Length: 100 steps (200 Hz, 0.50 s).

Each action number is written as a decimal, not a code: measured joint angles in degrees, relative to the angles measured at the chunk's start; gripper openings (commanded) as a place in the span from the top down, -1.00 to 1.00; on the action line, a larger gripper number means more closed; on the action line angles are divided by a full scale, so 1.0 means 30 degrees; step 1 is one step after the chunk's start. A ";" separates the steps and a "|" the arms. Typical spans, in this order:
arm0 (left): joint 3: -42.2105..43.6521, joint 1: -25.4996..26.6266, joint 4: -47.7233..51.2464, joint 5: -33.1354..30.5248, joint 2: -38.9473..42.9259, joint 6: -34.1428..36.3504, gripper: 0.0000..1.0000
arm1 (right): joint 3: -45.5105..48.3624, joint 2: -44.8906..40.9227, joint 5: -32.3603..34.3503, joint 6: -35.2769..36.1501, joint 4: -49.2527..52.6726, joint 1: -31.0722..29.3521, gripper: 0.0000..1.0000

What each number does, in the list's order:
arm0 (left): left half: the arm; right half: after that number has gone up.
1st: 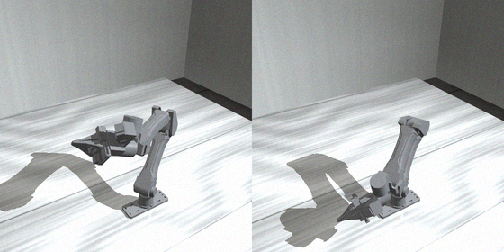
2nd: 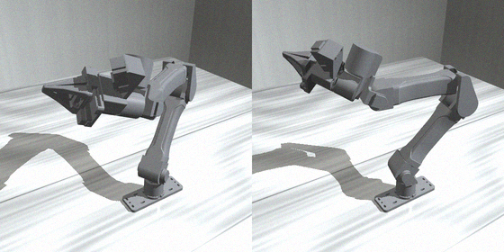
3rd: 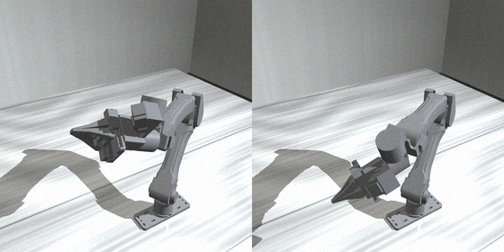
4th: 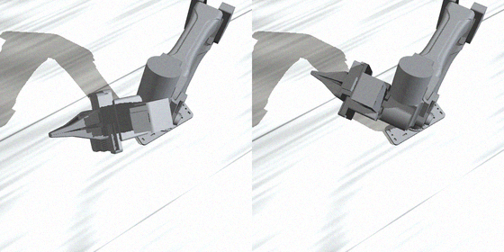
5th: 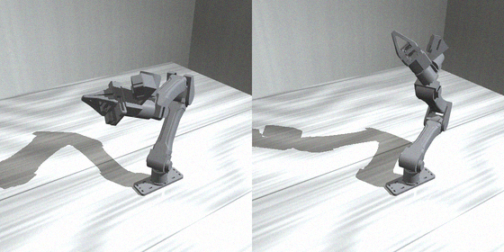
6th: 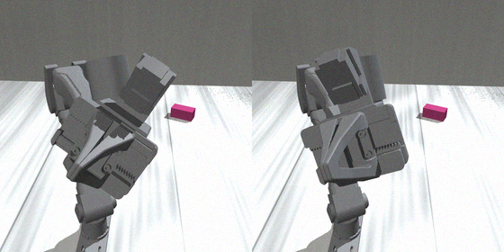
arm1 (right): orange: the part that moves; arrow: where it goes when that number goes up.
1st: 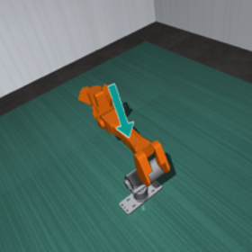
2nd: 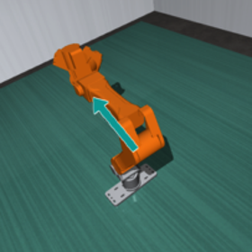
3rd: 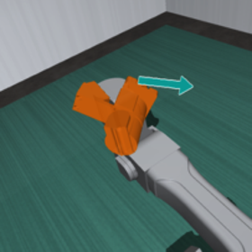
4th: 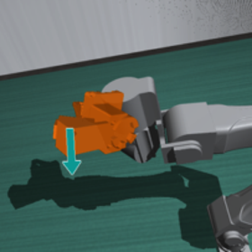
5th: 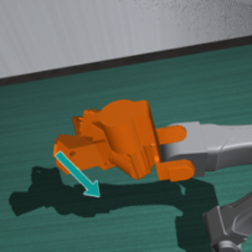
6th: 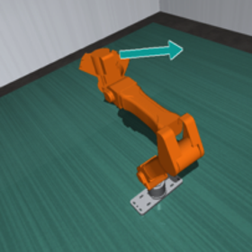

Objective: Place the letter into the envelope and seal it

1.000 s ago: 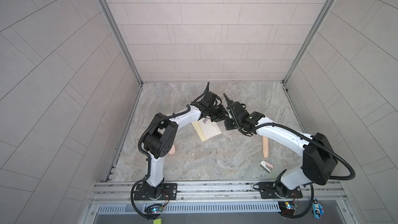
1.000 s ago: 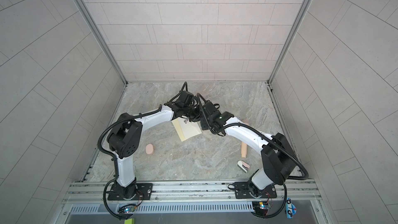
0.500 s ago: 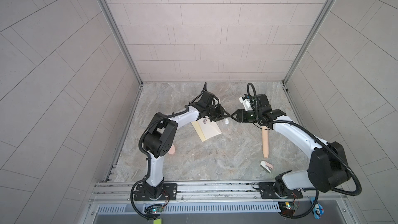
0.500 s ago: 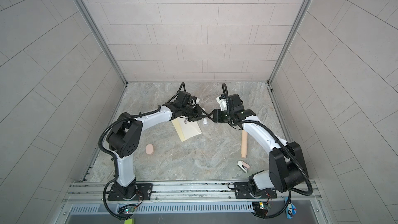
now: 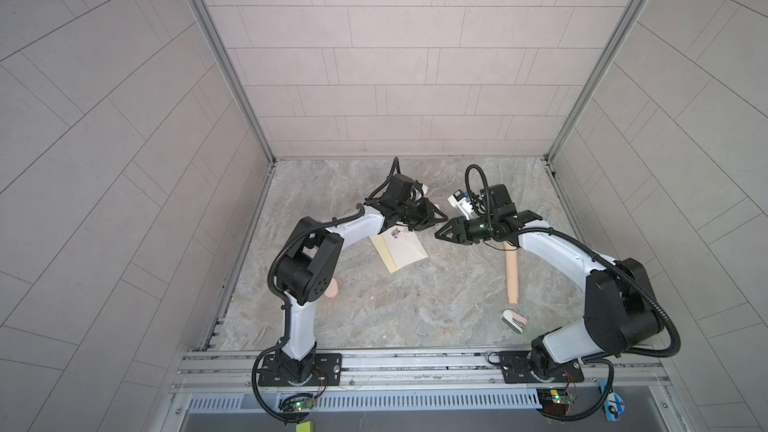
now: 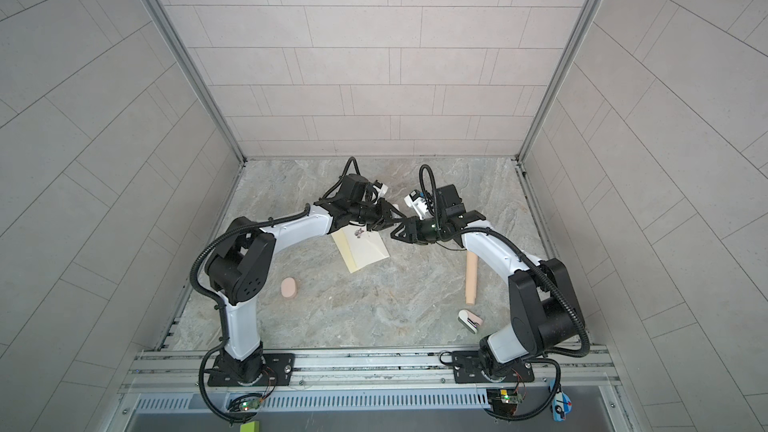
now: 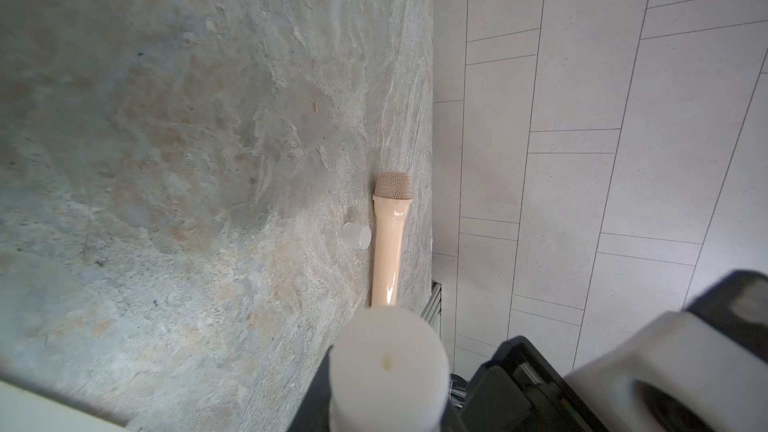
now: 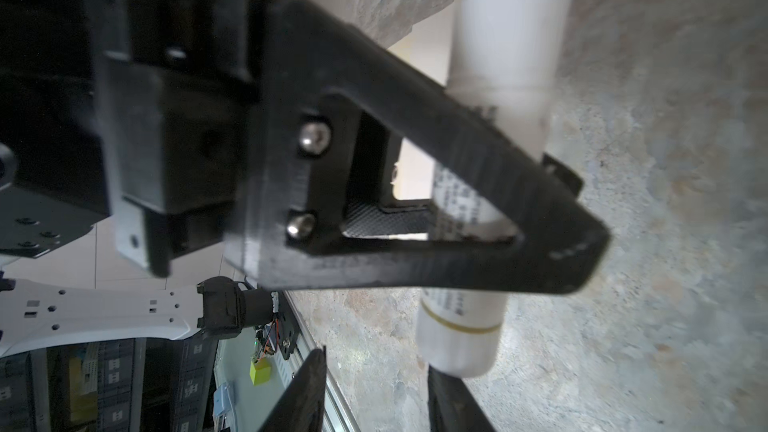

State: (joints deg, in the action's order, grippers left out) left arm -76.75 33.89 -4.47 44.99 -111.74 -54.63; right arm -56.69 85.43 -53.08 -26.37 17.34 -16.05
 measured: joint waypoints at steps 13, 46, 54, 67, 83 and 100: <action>0.0000 0.0000 -0.0073 0.0022 0.0087 0.0000 1.00 | 0.0087 0.0007 0.0372 -0.0073 0.0007 0.0350 0.18; 0.0000 0.0095 -0.0131 0.0146 0.0182 0.0015 1.00 | 0.0160 0.0007 0.0641 -0.0211 -0.0211 0.0852 0.18; 0.0000 0.0117 -0.0124 0.0175 0.0182 0.0007 1.00 | 0.0160 0.0007 0.0619 -0.0255 -0.0291 0.0860 0.18; 0.0000 0.0168 -0.0124 0.0321 0.0182 0.0007 1.00 | 0.0160 0.0007 0.0532 -0.0379 -0.0539 0.0852 0.18; 0.0000 0.0226 -0.0124 0.0430 0.0182 0.0007 1.00 | 0.0160 0.0036 0.0401 -0.0532 -0.0918 0.0852 0.21; 0.0000 0.0277 -0.0124 0.0481 0.0182 0.0015 1.00 | 0.0160 0.0131 0.0299 -0.0721 -0.1137 0.0852 0.30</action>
State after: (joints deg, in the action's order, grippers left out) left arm -76.75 34.72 -4.84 46.44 -111.20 -54.59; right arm -56.21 85.82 -52.18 -28.53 13.93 -13.50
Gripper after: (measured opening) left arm 0.244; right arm 0.383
